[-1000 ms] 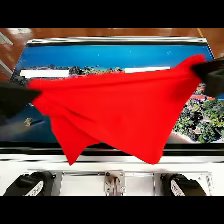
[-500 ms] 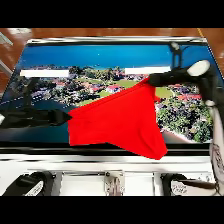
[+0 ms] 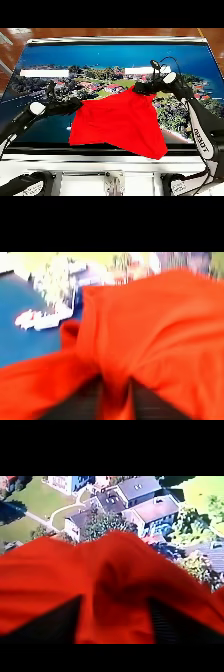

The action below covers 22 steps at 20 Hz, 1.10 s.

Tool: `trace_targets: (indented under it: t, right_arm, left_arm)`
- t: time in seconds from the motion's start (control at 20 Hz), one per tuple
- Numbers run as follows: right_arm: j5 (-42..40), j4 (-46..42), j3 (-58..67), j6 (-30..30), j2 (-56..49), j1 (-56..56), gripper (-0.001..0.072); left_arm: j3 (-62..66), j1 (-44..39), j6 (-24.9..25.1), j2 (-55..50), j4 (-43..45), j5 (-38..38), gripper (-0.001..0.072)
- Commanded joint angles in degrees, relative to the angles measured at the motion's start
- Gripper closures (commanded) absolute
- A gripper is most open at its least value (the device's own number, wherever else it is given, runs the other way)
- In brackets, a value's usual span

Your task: Fold the shirts.

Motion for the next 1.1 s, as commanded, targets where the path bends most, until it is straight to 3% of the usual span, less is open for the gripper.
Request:
trace_targets:
  t: [0.0, 0.1, 0.2, 0.25, 0.35, 0.4, 0.55, 0.7, 1.05]
  right_arm:
    - [9.2, -2.67, 1.57, -0.74, 4.92, -3.43, 0.0082]
    - [20.94, -13.33, 3.19, -1.49, 10.56, -8.13, 0.0084]
    - [32.2, -29.09, 3.08, 1.57, 15.04, -14.23, 0.0086]
    - [37.27, -32.3, 2.14, 2.8, 16.35, -18.08, 0.0086]
    - [42.71, -26.38, -3.58, 5.18, 19.54, -27.65, 0.0103]
    - [42.97, -21.49, -7.76, 5.86, 21.42, -31.56, 0.0153]
    - [42.1, -12.52, -21.42, 4.48, 27.28, -38.05, 0.0156]
    - [41.81, -11.61, -28.06, 2.38, 30.47, -38.27, 0.0156]
    - [40.33, -9.11, -28.76, 4.5, 30.75, -38.25, 0.0155]
  left_arm:
    - [2.12, 5.35, 1.33, -3.34, -4.42, -2.64, 0.0058]
    - [6.47, 14.25, 6.12, -3.04, -0.55, -19.28, 0.006]
    - [9.6, 23.26, 6.36, -3.04, 7.45, -35.6, 0.0062]
    - [9.53, 27.06, 7.58, -3.04, 10.54, -42.01, 0.0062]
    - [6.45, 31.56, 13.05, -3.06, 12.02, -48.11, 0.0059]
    - [3.78, 32.28, 14.25, -3.08, 12.0, -47.58, 0.0059]
    - [-4.74, 31.32, 18.43, -4.0, 8.0, -39.71, 0.0058]
    - [-7.48, 29.64, 22.43, -7.06, 0.76, -33.22, 0.0058]
    - [-7.41, 22.73, 30.4, -16.15, -12.46, -28.02, 0.006]
